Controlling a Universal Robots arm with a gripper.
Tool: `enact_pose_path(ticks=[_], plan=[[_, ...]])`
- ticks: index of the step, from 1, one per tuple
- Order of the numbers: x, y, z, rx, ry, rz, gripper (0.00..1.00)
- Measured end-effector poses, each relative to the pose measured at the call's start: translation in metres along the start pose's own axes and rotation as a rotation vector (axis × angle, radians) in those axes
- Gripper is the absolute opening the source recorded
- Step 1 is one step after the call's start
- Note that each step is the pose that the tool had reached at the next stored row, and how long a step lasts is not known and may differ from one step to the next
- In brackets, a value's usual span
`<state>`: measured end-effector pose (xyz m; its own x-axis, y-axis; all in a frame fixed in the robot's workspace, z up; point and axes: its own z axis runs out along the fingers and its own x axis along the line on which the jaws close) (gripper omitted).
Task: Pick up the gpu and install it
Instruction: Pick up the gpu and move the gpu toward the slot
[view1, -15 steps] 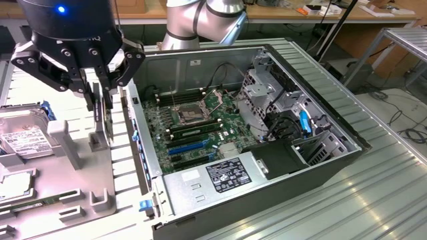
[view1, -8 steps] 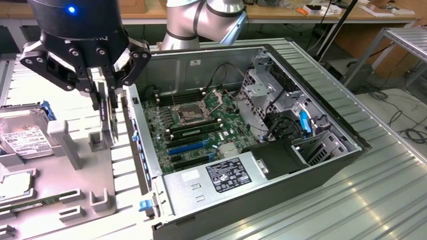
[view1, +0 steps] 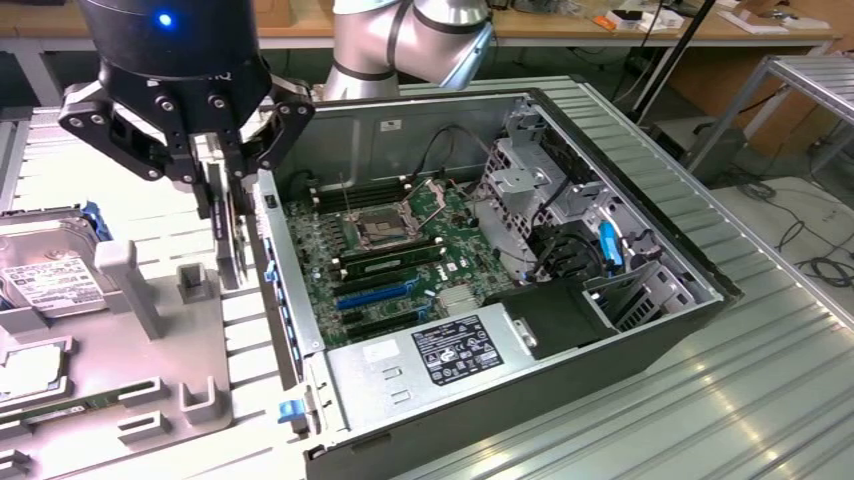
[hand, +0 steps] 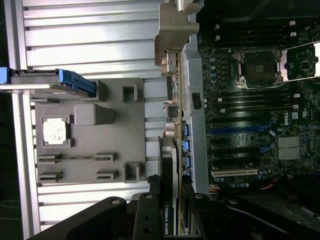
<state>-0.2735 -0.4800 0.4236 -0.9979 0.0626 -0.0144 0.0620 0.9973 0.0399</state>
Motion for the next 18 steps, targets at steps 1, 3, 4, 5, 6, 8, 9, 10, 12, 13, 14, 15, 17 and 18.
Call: enact_pose_path(ticks=[1, 3, 4, 5, 6, 8, 9, 10, 12, 13, 14, 15, 17, 18], plan=[[-0.001, 0.0000, 0.0000, 0.0000, 0.0000, 0.000, 0.27], [-0.003, 0.0002, 0.0001, 0.0000, 0.0001, -0.002, 0.27], [-0.004, 0.0003, 0.0002, -0.0001, 0.0001, -0.003, 0.27], [-0.006, 0.0003, 0.0003, -0.0001, 0.0001, -0.003, 0.27], [-0.007, 0.0005, 0.0003, -0.0001, 0.0002, -0.004, 0.27], [-0.010, 0.0006, 0.0004, -0.0001, 0.0002, -0.006, 0.27], [-0.010, 0.0006, 0.0005, -0.0001, 0.0002, -0.006, 0.27], [-0.011, 0.0007, 0.0005, -0.0001, 0.0003, -0.007, 0.27], [-0.013, 0.0008, 0.0005, -0.0001, 0.0003, -0.008, 0.27], [-0.014, 0.0008, 0.0006, -0.0001, 0.0004, -0.009, 0.27], [-0.014, 0.0009, 0.0006, -0.0001, 0.0004, -0.009, 0.27], [-0.015, 0.0009, 0.0006, -0.0001, 0.0004, -0.010, 0.27], [-0.018, 0.0011, 0.0007, -0.0001, 0.0005, -0.011, 0.27], [-0.019, 0.0012, 0.0008, -0.0003, 0.0004, -0.012, 0.27]])
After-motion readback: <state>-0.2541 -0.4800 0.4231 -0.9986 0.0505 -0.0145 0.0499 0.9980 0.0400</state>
